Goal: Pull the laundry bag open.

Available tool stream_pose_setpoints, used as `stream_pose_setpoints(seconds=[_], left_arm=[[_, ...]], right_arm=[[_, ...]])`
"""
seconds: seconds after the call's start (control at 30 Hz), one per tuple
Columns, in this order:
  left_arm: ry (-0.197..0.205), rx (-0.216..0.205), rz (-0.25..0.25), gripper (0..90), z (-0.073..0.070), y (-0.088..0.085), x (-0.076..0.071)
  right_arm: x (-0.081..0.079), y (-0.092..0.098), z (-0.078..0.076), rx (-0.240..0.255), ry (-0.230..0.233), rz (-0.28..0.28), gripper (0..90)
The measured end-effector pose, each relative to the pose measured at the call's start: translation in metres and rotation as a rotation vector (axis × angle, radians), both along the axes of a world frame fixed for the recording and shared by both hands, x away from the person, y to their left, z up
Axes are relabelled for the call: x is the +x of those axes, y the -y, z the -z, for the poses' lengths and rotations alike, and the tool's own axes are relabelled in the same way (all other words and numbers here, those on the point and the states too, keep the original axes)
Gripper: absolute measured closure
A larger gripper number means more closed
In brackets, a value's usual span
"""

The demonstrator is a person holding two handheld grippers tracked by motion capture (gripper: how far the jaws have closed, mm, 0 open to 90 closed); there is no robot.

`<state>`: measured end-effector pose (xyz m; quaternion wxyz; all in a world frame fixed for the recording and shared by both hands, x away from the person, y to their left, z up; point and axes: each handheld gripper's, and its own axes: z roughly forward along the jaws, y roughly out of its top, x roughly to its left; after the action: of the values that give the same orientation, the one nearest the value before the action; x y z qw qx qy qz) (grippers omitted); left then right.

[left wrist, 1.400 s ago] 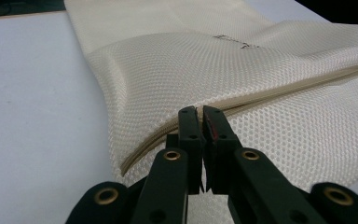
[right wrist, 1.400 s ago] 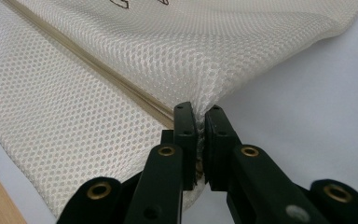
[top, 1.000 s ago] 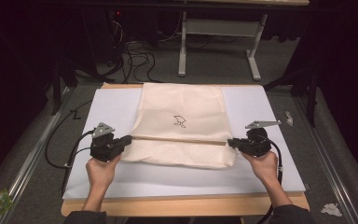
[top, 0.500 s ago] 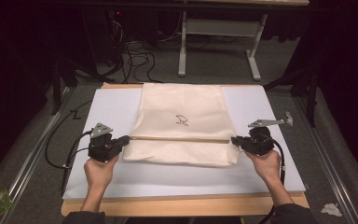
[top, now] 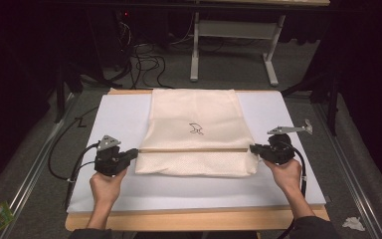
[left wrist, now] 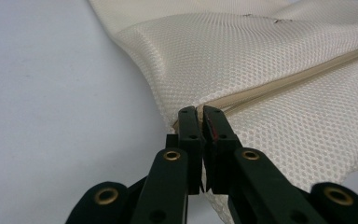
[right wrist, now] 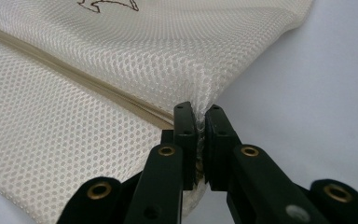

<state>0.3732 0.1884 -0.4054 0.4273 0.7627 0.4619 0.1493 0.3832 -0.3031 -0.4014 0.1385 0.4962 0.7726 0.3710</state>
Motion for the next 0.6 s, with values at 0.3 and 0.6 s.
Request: stream_pose_setpoints(seconds=[0.3, 0.6], left_arm=[[-0.016, 0.02, 0.017, 87.1, 0.007, 0.008, 0.0], [-0.033, 0.014, 0.023, 87.0, 0.012, 0.008, 0.001]], right_arm=[[0.0, -0.003, 0.005, 0.008, -0.016, 0.005, 85.8], [0.001, -0.002, 0.014, 0.012, -0.041, 0.007, 84.0]])
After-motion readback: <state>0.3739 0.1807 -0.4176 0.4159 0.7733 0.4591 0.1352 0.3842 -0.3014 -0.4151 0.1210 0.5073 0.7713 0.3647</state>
